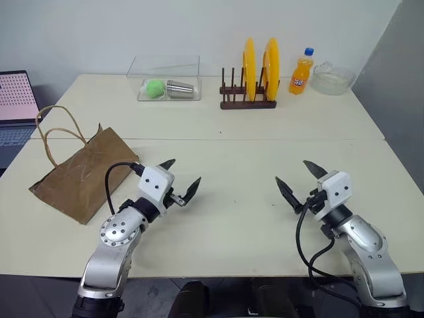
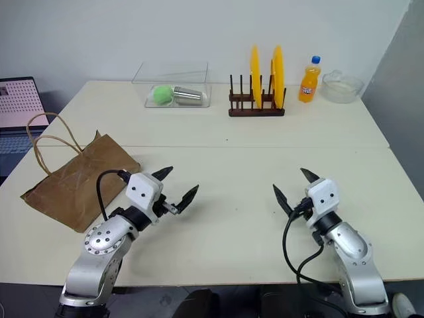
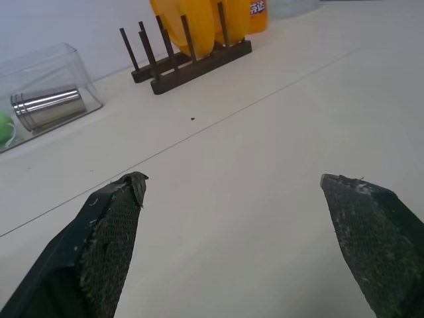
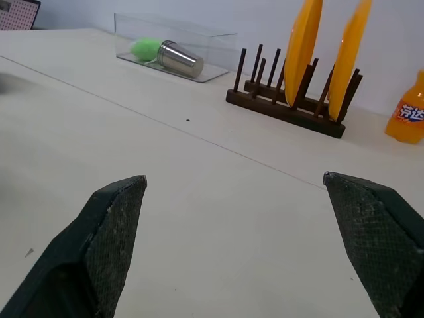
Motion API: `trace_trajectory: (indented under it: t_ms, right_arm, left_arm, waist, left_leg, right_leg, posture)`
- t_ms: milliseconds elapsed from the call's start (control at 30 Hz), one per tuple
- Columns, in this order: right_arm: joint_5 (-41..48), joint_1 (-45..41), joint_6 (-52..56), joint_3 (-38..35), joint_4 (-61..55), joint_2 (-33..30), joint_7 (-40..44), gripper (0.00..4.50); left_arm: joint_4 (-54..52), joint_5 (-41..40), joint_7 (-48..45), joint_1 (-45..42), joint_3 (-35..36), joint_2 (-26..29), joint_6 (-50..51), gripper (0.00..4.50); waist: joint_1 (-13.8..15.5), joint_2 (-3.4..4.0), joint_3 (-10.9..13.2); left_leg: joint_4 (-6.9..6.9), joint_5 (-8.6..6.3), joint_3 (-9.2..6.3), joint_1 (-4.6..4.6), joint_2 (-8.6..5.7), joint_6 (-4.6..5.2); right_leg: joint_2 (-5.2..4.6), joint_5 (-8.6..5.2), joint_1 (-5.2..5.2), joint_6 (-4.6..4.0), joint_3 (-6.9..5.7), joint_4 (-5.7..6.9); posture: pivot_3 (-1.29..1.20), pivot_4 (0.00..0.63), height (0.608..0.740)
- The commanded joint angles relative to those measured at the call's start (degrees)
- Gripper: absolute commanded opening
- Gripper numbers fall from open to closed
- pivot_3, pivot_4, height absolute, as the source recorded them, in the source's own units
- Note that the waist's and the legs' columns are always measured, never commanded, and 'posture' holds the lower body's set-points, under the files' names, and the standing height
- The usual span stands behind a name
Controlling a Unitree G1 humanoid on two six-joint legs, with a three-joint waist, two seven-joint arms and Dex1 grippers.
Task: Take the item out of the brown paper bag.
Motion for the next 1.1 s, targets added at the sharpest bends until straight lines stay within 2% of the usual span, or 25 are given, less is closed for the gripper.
trace_trajectory:
  t_ms: [33, 900, 1100]
  right_arm:
    - [0.55, -1.00, -0.57, -0.88, -1.80, -0.17, -0.53, 4.50]
    - [0.00, -1.39, -2.02, 1.75, 0.28, -1.20, 1.63, 4.50]
    - [2.85, -4.46, -0.63, 3.85, -0.38, -3.40, 6.86, 4.50]
  left_arm:
    - [-1.46, -0.62, -0.40, 0.23, -0.76, -0.37, -1.64, 4.47]
    - [-1.46, 2.46, 2.21, 0.07, -0.35, -0.56, -1.62, 4.47]
    - [-2.89, 1.39, 4.37, 1.15, 2.03, -1.47, -0.79, 4.47]
  waist:
    - [0.01, 0.00, 0.00]
    - [0.00, 0.00, 0.00]
    - [-0.04, 0.00, 0.00]
  left_leg:
    - [0.00, 0.00, 0.00, 0.00, 0.00, 0.00]
    - [0.00, 0.00, 0.00, 0.00, 0.00, 0.00]
    - [0.00, 0.00, 0.00, 0.00, 0.00, 0.00]
  right_leg:
    - [0.00, 0.00, 0.00, 0.00, 0.01, 0.00]
    - [0.00, 0.00, 0.00, 0.00, 0.01, -0.01]
    - [0.00, 0.00, 0.00, 0.00, 0.00, -0.02]
  posture:
    - [0.00, 0.150, 0.740]
    - [0.00, 0.150, 0.740]
    - [0.00, 0.150, 0.740]
